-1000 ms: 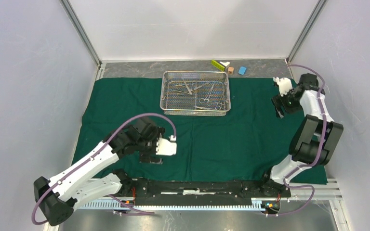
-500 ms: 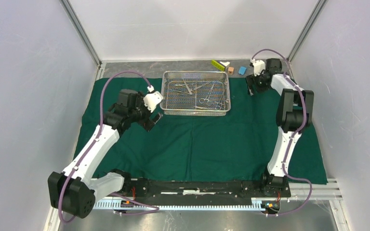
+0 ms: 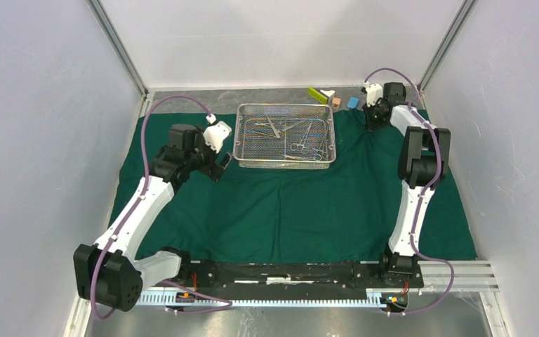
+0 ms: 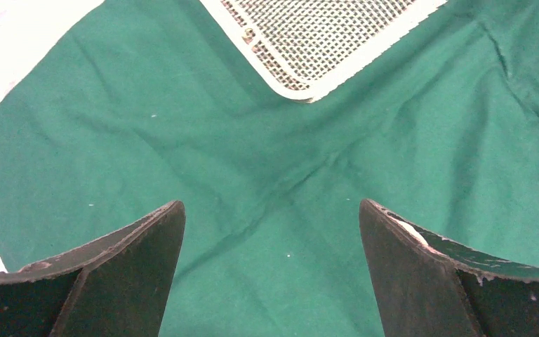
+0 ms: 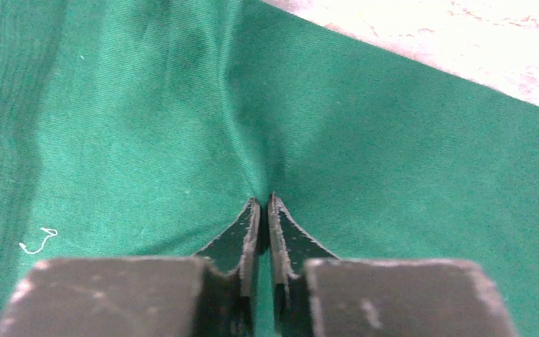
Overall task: Open and lay out the surgical kit
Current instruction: Smooth out the surgical kit at the center of the board.
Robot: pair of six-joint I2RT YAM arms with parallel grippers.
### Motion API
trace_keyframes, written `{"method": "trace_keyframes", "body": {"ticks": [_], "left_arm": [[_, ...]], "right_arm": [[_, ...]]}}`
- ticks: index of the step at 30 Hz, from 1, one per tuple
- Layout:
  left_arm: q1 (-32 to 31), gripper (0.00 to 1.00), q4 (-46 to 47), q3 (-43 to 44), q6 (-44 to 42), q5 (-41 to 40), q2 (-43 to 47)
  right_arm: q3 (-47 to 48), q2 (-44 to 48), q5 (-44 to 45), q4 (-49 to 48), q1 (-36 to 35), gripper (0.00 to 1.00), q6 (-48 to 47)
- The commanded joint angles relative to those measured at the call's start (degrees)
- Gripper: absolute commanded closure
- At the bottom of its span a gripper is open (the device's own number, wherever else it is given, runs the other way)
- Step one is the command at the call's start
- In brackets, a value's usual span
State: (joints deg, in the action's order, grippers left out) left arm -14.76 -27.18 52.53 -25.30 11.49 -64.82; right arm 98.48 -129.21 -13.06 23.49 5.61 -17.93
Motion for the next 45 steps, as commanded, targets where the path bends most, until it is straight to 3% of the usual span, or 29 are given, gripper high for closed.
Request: {"method": "trace_keyframes", "body": {"ticks": [1,3,18,26,27,29,32,34,37,40,45], "left_arm": [[1.5,0.00,3.2,2.5,2.5,-1.1,-0.5],[2.0,0.00,3.4,2.6,2.6,-1.1,-0.7],[5.7,0.00,2.6,5.5,3.4,-1.5,-3.4],[6.9,0.00,2.8,5.6,3.5,-1.3,-4.3],[7.1,0.00,2.8,5.7,3.6,-1.4,-4.4],[8.8,0.00,3.0,6.3,4.6,-1.8,-5.9],[12.1,0.00,2.9,8.2,7.0,-1.1,-9.5],[14.6,0.00,3.3,9.9,8.6,-0.5,-13.1],[19.0,0.00,4.9,13.7,11.4,-0.1,-19.6],[21.1,0.00,5.6,19.1,14.9,1.8,-28.7],[21.5,0.00,5.3,29.0,19.6,3.7,-42.6]], "right_arm": [[0.2,-3.9,3.9,0.4,0.3,0.95,-0.7],[0.4,-4.0,4.8,0.4,0.3,1.00,-0.8],[7.5,-7.4,9.3,2.6,0.5,1.00,-1.4],[6.2,-6.9,8.3,3.1,0.5,1.00,-1.9],[5.7,-6.6,7.9,3.2,0.5,0.97,-1.9],[3.2,-4.1,6.0,3.1,0.5,0.77,-2.1],[-0.8,0.3,4.5,2.0,0.5,0.60,-2.1],[-3.2,3.5,3.6,1.5,0.5,0.42,-2.4],[-6.7,8.2,3.0,0.7,0.5,0.24,-3.0],[-10.2,12.4,2.7,-0.2,0.5,0.12,-4.0],[-15.9,16.6,3.1,-0.7,0.5,0.04,-5.6]]}}
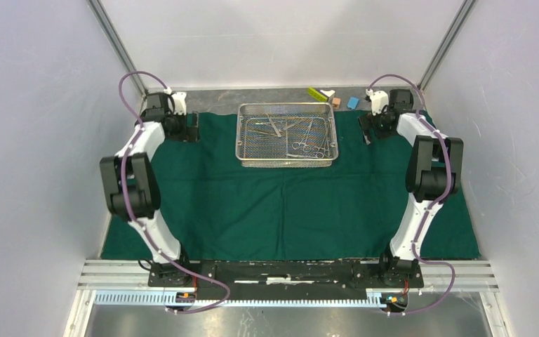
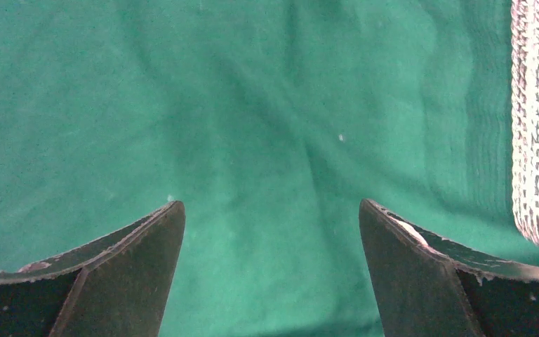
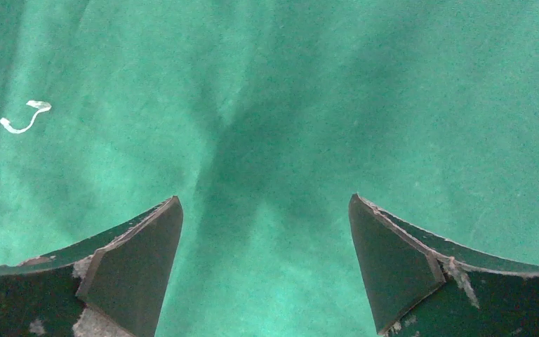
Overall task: Open and lay out the surgical kit
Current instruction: Smooth out the surgical kit at the center of the board.
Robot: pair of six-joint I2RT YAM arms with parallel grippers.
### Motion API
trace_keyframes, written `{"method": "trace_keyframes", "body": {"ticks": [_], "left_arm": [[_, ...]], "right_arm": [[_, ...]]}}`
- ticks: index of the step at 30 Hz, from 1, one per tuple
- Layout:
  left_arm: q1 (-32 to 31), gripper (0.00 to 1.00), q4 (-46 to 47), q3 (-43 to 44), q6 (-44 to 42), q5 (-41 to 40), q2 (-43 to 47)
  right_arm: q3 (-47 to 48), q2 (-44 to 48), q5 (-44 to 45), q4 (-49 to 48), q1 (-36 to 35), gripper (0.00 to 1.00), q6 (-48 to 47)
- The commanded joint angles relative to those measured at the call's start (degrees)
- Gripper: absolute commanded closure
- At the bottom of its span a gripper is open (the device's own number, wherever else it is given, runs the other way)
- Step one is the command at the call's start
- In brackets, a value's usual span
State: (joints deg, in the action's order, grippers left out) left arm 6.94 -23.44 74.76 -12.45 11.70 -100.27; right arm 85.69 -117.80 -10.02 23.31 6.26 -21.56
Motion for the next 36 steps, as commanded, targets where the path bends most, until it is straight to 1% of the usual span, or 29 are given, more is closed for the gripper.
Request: {"method": "trace_keyframes", "body": {"ticks": [1,4,9,15,16,23,30,36], "left_arm": [[-0.2,0.00,1.2,8.3,7.5,3.9,-9.3],[-0.2,0.00,1.2,12.3,9.8,4.3,-14.5],[0.2,0.00,-0.9,19.4,11.4,2.2,-21.2],[3.2,0.00,-5.9,25.9,11.8,2.4,-27.3],[3.8,0.00,-6.7,26.7,13.3,2.4,-28.0],[7.5,0.03,-9.6,28.4,13.6,3.2,-29.8],[10.2,0.04,-13.0,30.4,13.5,4.2,-31.9],[10.5,0.12,-12.9,29.1,11.7,5.5,-30.9]], "right_arm": [[-4.3,5.8,0.2,-0.7,-0.1,0.03,-2.4],[-7.5,7.5,1.2,-1.8,0.0,0.02,-3.7],[-10.1,8.0,2.5,-2.4,0.3,0.02,-5.1],[-9.8,7.6,2.3,-2.7,1.8,0.02,-5.2],[-9.5,7.5,2.2,-2.6,2.0,0.02,-5.2],[-8.3,6.9,1.7,-1.8,2.8,0.02,-5.2],[-8.7,8.2,1.6,-1.2,3.1,0.02,-5.5],[-9.0,9.4,1.5,-0.6,3.3,0.02,-6.1]]}}
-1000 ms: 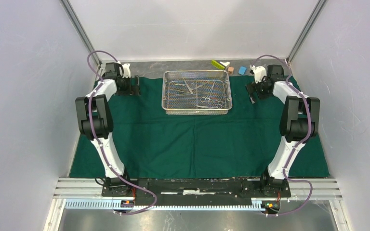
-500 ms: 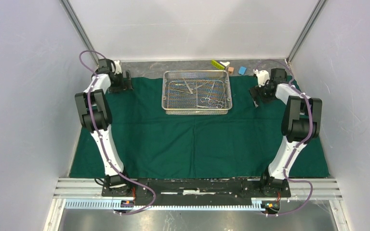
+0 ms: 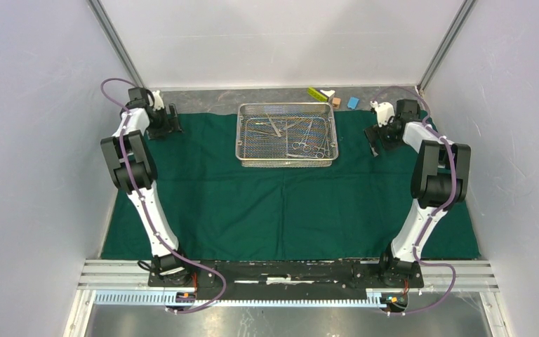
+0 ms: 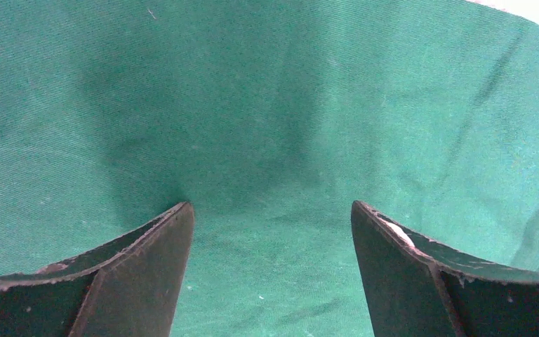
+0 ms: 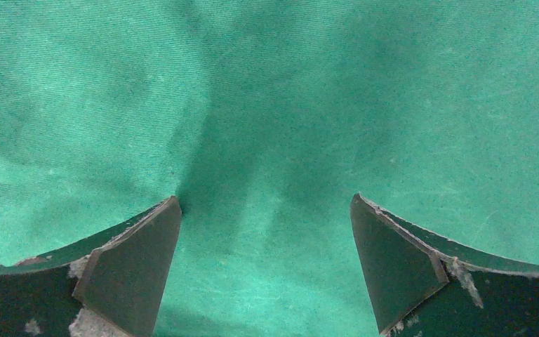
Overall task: Open and lay out the surgical kit
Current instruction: Smooth out the surgical kit at the center of the board.
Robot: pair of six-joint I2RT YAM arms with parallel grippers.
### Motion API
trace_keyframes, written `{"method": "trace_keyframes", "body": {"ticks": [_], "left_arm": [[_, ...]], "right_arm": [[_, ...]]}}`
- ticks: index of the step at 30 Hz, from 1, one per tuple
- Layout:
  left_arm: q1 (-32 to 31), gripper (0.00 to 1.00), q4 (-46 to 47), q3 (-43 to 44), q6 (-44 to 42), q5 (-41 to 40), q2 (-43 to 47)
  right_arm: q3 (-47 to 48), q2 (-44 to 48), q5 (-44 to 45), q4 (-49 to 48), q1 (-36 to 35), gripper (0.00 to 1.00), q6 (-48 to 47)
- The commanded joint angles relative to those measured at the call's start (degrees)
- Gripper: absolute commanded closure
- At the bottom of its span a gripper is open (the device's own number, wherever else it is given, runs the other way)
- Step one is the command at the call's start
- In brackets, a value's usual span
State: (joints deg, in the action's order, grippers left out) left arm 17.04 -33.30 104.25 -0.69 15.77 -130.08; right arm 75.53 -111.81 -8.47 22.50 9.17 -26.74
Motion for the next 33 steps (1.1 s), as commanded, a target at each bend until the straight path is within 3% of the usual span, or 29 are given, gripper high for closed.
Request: {"method": "trace_keyframes", "body": {"ticks": [1,14,27,33], "left_arm": [[0.0,0.12,-3.0,-0.5,-1.3,0.8,-0.8],[-1.5,0.39,-9.7,4.2,-13.8,-10.4,-6.1],[-1.7,0.96,-12.5,6.8,-19.4,-13.7,-10.4],[-1.0,0.98,-12.5,6.9,-20.0,-13.8,-10.2]], "right_arm": [[1.2,3.4,-0.1,0.3,0.4,0.02,-0.9],[-0.2,3.6,-0.8,0.3,0.6,0.02,-1.6],[-1.2,3.5,-1.0,0.2,1.3,0.02,-2.6],[-1.0,3.4,-1.1,0.4,1.4,0.02,-2.7]]}}
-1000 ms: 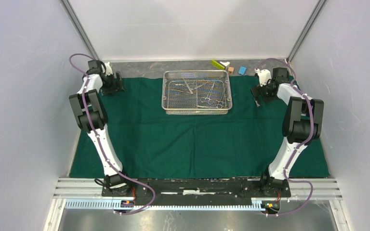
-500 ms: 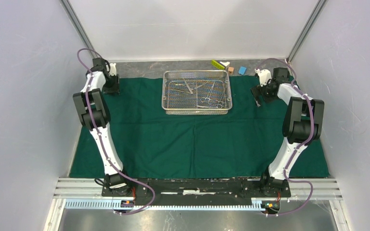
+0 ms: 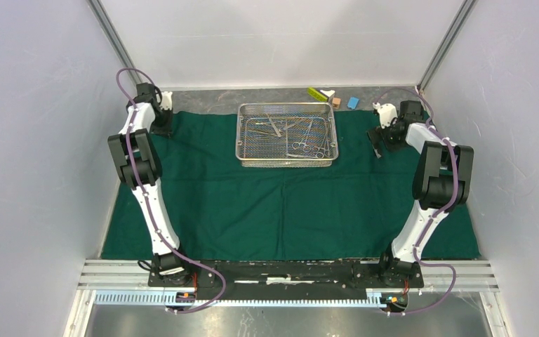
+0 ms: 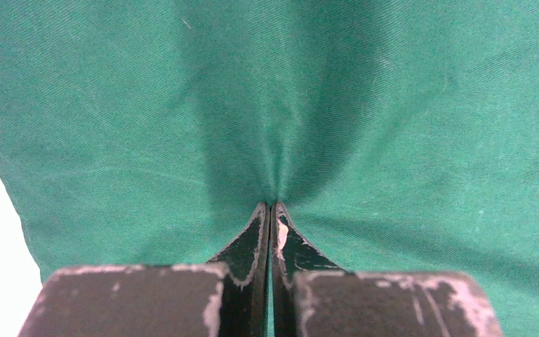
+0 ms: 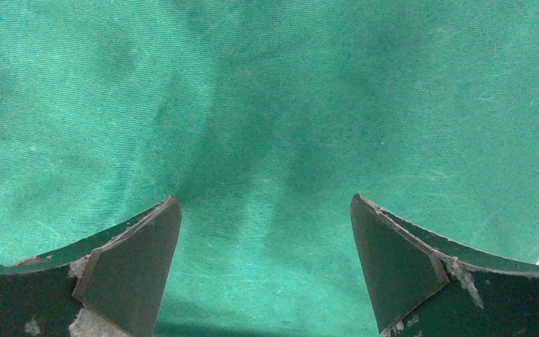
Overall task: Open and lay out the surgical kit
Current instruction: Smooth out the surgical kit at the center of the board.
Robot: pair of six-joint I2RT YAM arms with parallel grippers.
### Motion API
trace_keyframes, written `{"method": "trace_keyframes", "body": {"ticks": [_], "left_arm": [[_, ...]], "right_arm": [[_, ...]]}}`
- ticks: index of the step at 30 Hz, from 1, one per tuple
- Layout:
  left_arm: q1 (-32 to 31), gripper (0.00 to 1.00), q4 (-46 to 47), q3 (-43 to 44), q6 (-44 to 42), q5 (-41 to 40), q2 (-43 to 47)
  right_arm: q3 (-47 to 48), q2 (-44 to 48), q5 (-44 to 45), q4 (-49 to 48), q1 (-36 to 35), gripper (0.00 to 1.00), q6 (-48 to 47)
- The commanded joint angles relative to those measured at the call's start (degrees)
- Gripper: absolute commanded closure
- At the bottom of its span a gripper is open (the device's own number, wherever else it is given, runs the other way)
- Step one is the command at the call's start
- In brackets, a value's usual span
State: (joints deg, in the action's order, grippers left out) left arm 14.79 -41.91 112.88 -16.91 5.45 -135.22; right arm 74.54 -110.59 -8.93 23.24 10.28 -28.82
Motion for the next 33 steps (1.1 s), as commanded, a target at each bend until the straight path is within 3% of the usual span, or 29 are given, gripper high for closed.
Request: {"method": "trace_keyframes", "body": {"ticks": [1,21,28,33], "left_arm": [[1.5,0.98,-3.9,-1.6,-3.7,-3.4,-5.0],[5.3,0.96,-3.9,3.9,-1.0,-1.1,-6.1],[5.2,0.58,-3.6,5.3,1.9,2.4,-3.8],[4.7,0.24,2.9,0.1,5.0,6.0,2.9]], "right_arm": [[-0.1,2.3,-0.6,-0.3,0.3,0.02,-0.7],[2.2,0.5,-0.3,0.7,0.3,0.02,-1.0],[7.6,-2.6,-5.2,0.3,0.4,0.02,2.8],[10.2,-3.5,-9.6,-2.5,-0.7,0.02,6.4]]}}
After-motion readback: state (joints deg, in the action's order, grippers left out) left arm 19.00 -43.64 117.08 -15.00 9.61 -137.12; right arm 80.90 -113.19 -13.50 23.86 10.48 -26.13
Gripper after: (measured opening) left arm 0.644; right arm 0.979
